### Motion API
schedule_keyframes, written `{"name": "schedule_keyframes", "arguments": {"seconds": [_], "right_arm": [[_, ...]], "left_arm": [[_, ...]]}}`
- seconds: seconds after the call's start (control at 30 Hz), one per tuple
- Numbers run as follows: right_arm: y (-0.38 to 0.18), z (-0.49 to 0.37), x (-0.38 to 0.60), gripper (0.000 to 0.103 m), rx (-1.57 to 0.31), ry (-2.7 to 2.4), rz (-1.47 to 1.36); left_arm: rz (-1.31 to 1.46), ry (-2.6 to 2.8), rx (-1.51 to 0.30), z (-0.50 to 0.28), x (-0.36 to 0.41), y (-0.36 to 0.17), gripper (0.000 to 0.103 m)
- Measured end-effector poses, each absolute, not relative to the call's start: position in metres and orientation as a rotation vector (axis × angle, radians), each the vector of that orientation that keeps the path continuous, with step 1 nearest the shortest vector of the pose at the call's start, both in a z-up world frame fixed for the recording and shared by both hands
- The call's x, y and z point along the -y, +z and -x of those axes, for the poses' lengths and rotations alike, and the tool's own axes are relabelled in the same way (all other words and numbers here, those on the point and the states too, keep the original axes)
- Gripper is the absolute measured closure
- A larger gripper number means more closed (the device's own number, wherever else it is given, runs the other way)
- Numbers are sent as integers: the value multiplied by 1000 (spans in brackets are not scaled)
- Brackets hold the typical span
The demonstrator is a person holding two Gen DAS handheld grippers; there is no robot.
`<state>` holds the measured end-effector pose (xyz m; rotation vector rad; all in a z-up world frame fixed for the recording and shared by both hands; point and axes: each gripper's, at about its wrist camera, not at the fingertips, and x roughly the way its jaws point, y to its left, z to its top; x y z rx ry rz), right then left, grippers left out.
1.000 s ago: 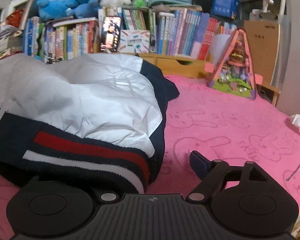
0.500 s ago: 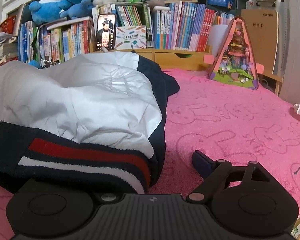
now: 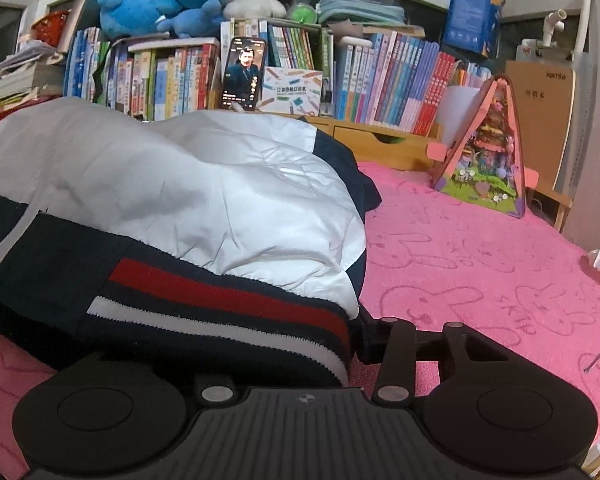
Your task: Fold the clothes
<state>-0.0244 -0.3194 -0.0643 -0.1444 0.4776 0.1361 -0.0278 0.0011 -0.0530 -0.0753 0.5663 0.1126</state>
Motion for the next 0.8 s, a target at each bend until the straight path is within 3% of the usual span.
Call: {"name": "schedule_keyframes", "arguments": {"seconds": [0.07, 0.17, 0.23, 0.37, 0.4, 0.43, 0.5, 0.57, 0.67, 0.8], "right_arm": [[-64, 24, 320, 59, -480, 137, 136], [-66, 24, 319, 60, -480, 135, 138], [-66, 23, 321, 60, -482, 135, 136], [-65, 24, 320, 64, -487, 128, 133], [-65, 25, 321, 68, -486, 124, 131], [-64, 25, 323, 70, -488, 117, 127], [-61, 27, 328, 85, -500, 106, 120], [-55, 30, 335, 91, -519, 96, 116], [-37, 33, 350, 92, -583, 139, 111], [-13, -20, 336, 92, -758, 258, 174]], "left_arm": [[66, 127, -570, 27, 1, -52, 23], [62, 151, -574, 26, 4, -50, 39], [70, 161, -571, 25, 6, -49, 55], [72, 145, -567, 24, 9, -49, 68], [72, 133, -567, 24, 8, -48, 81], [79, 123, -566, 24, 7, -48, 88], [78, 118, -565, 29, 9, -45, 94], [55, 111, -557, 38, 14, -39, 95], [2, 96, -543, 40, 15, -29, 95], [-84, 64, -608, -47, -13, -7, 95]]}}
